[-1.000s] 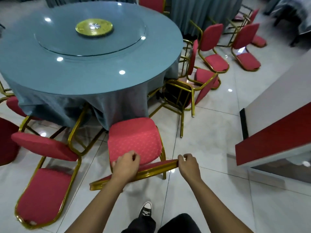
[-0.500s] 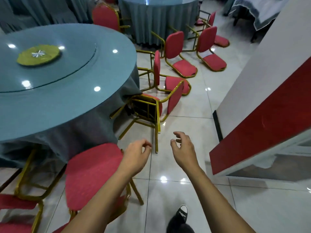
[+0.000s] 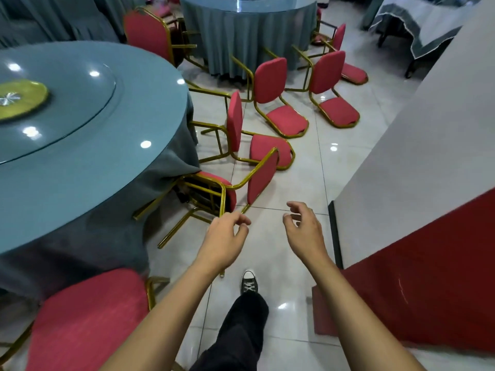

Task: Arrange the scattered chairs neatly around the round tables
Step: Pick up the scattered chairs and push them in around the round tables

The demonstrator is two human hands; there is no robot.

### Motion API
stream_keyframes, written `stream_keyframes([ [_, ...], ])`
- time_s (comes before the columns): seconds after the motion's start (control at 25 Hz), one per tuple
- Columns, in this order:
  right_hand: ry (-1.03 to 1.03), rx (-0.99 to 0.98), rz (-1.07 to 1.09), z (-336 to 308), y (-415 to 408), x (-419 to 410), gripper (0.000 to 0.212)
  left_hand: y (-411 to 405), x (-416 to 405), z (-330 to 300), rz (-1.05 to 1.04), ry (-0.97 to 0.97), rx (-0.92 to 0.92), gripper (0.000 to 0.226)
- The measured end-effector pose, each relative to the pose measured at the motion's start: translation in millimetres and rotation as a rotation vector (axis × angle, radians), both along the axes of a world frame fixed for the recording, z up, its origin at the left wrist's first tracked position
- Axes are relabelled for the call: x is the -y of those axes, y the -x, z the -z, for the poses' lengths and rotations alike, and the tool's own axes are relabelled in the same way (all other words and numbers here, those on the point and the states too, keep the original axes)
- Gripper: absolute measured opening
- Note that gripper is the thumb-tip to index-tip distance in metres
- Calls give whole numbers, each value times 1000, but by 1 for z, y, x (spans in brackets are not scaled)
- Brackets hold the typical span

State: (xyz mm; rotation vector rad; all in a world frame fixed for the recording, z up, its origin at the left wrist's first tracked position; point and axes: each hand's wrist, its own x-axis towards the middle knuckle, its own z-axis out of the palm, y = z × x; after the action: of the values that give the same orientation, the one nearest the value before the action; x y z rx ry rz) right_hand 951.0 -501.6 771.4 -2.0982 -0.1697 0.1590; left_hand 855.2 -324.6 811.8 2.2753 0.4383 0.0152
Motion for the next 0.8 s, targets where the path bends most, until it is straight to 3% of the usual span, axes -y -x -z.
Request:
stream_keyframes([
  [0.28, 70, -69, 5, 10, -181, -27, 30, -190, -21, 6, 13, 76, 0, 17],
  [0.56, 94, -105, 4, 12, -331, -55, 30, -338, -57, 4, 27, 12, -4, 18],
  [0.8, 117, -145, -125, 44, -483, -79, 27, -459, -73, 50, -132, 55, -75, 15],
])
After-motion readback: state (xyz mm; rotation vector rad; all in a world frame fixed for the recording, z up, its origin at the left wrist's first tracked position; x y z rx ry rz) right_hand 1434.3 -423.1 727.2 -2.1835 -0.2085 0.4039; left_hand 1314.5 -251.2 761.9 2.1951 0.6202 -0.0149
